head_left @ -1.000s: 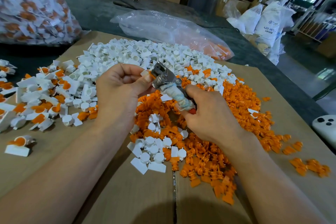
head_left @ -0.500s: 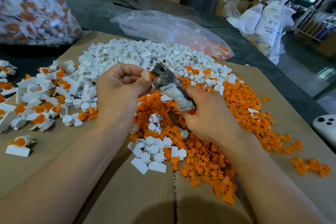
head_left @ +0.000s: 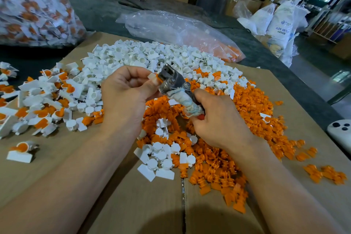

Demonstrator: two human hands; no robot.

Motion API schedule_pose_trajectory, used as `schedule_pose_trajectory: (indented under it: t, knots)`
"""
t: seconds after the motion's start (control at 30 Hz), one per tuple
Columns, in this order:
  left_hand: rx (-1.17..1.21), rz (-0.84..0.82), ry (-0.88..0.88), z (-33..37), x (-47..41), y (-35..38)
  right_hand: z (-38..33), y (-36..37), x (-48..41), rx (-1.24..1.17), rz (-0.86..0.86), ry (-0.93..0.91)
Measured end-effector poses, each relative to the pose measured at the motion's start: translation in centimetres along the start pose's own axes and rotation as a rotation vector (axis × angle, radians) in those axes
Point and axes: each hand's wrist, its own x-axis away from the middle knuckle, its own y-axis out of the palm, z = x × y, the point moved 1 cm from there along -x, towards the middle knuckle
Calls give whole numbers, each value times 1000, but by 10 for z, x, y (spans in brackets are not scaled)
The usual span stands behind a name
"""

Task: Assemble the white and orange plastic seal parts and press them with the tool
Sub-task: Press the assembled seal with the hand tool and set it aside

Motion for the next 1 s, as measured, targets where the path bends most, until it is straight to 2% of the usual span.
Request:
schedule_pose_trajectory:
  t: [0.3, 0.57, 0.73, 1.0]
  knots:
    - [37, 21, -50, 1, -2, 0, 2, 0, 0, -34, -13, 7]
    - [74, 33, -119, -1, -5, -3, 20, -10, -4, -56, 74, 165]
    - [77, 28, -158, -1, -5, -5, 34, -10, -8, 84, 114, 254]
    - [-57, -10, -151, -2, 0, -3, 46, -7, -10, 197, 46, 341]
